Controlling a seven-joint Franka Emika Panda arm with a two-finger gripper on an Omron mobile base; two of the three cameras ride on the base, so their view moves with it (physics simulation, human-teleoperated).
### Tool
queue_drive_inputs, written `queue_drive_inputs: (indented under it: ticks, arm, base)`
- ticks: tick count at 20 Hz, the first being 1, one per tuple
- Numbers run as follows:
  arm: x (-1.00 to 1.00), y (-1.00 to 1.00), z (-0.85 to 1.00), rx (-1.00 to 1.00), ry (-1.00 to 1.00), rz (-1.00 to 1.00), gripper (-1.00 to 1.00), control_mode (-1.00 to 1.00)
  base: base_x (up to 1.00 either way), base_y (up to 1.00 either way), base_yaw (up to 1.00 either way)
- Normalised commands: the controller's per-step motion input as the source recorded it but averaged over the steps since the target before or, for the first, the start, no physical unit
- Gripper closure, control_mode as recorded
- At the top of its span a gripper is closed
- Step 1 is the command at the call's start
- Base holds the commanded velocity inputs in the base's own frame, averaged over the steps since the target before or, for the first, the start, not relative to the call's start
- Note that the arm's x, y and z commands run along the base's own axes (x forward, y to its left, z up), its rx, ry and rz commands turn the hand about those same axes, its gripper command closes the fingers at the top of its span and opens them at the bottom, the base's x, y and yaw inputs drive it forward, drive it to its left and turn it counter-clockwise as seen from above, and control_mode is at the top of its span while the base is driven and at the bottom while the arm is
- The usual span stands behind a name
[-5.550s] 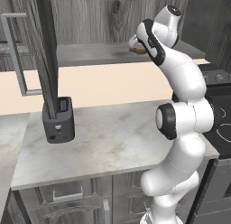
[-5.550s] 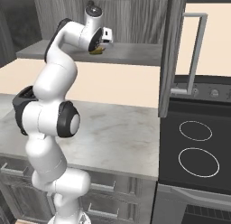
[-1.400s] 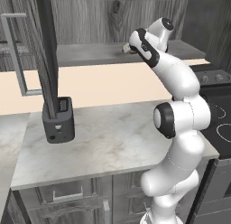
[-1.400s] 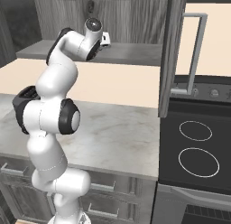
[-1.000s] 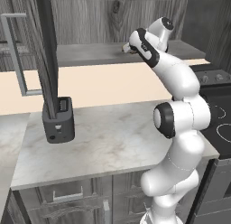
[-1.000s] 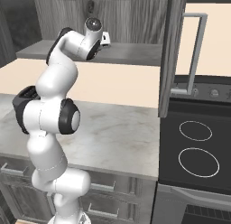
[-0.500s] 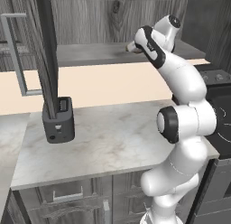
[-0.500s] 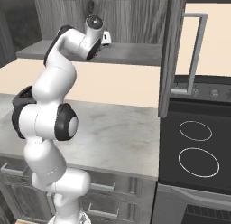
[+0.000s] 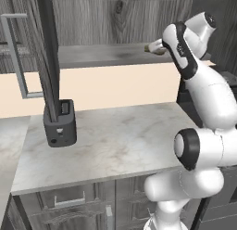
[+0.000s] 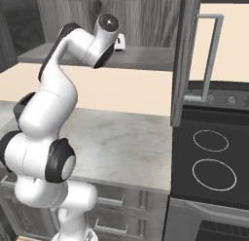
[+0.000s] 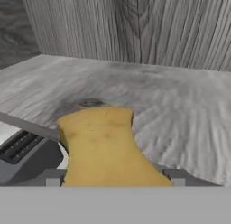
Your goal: Open the cabinet. Pick the sponge and place it next to the sink. Then close the cabinet.
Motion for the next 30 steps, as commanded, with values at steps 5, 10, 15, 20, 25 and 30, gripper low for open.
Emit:
queue_drive_inputs:
  ticks: [5,10,15,20,25,30]
  arm:
    - [-1.0,-0.2,0.01,0.06,0.0,0.0,1.0,-1.0]
    - [-1.0,-0.14,0.04,0.02,0.0,0.0,1.0,-1.0]
    - [-1.0,-0.11,0.18,0.0,0.0,0.0,1.0,-1.0]
    - [-1.0,0.0,0.06,0.0,0.03,-0.04,1.0,-1.0]
    - [-0.87,0.0,0.0,-0.01,0.12,-0.12,1.0,-1.0]
    - [-0.72,-0.03,0.0,0.0,0.14,-0.19,1.0,-1.0]
  base:
    - [0.0,0.0,0.0]
    - [0.0,0.0,0.0]
    - [0.0,0.0,0.0]
    - [0.0,0.0,0.0]
    - [0.0,0.0,0.0]
    - [0.0,0.0,0.0]
